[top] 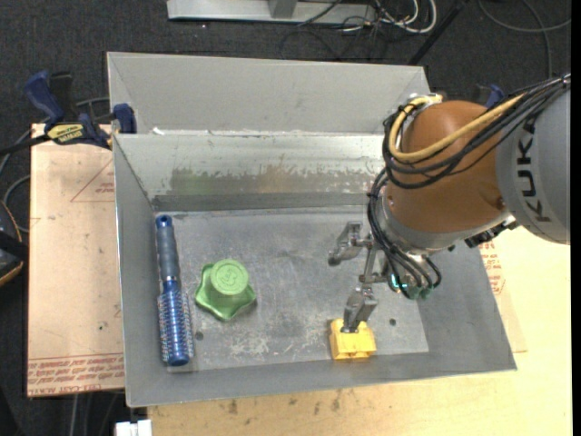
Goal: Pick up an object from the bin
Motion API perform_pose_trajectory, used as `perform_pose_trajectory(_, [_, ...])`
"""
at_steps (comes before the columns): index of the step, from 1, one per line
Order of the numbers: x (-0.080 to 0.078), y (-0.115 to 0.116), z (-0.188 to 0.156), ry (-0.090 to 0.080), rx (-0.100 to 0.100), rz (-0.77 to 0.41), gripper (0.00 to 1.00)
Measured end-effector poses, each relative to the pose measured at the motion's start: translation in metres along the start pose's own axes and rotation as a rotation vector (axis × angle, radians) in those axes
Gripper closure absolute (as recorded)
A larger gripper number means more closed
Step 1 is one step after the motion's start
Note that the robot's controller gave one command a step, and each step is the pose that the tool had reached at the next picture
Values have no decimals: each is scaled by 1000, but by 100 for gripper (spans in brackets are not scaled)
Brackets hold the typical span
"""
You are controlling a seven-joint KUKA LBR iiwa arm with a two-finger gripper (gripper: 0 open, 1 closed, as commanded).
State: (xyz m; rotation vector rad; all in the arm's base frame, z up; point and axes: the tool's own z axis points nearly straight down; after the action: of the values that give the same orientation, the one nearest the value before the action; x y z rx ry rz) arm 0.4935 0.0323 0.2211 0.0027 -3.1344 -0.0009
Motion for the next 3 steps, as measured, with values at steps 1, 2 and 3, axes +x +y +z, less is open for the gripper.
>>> perform_pose_trajectory(1, [4,-44,115,-2,0,-295,0])
perform_pose_trajectory(2, [4,-37,143,-40,5,-370,0])
perform_pose_trajectory(3, [10,-37,146,-16,3,-370,100])
